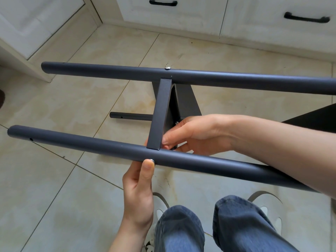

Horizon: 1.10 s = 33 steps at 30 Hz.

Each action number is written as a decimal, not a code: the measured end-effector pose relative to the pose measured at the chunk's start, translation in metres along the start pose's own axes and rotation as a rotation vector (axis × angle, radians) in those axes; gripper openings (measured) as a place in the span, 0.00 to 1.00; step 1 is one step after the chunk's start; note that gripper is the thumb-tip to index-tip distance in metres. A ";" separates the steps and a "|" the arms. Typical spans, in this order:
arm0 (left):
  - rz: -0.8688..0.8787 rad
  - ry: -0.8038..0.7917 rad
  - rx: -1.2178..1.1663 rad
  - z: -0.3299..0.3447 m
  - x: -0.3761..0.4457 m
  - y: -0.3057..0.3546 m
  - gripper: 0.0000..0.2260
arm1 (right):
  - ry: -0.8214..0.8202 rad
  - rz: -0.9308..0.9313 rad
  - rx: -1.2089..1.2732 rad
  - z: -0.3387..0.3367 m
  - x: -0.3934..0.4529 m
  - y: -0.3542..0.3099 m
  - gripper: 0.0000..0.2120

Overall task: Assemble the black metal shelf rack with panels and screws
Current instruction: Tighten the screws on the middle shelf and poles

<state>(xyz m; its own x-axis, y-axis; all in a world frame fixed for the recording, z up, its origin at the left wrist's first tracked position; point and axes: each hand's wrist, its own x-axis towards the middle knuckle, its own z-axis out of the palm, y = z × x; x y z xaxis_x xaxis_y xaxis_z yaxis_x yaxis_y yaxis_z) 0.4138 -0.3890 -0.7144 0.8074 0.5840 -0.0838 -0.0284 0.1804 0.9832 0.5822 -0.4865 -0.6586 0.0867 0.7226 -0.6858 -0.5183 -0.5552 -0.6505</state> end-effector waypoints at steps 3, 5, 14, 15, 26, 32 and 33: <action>-0.003 0.002 -0.005 0.002 0.000 0.001 0.24 | 0.006 0.021 -0.015 -0.001 0.001 0.000 0.06; -0.005 0.004 -0.016 0.002 0.000 0.001 0.24 | 0.013 0.036 -0.029 0.001 0.004 0.002 0.08; -0.009 0.007 -0.015 0.000 0.000 0.000 0.24 | -0.033 -0.063 0.016 0.000 0.005 0.003 0.11; -0.011 0.011 -0.011 0.000 0.000 0.000 0.25 | -0.041 -0.051 0.009 -0.001 0.003 0.002 0.09; -0.022 0.000 0.001 0.000 0.001 0.001 0.24 | -0.002 -0.029 -0.006 0.003 0.007 0.003 0.08; -0.016 -0.004 0.024 -0.002 0.001 -0.001 0.25 | -0.036 -0.004 -0.057 -0.004 0.000 -0.001 0.07; -0.017 -0.004 0.028 -0.001 0.001 0.000 0.25 | -0.017 -0.001 -0.082 -0.003 0.001 -0.001 0.10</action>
<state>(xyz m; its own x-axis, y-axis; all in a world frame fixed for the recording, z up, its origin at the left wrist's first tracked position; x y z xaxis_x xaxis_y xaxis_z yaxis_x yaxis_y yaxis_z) 0.4140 -0.3877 -0.7150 0.8098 0.5780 -0.1003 0.0021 0.1681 0.9858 0.5848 -0.4862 -0.6598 0.0722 0.7295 -0.6802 -0.4470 -0.5859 -0.6759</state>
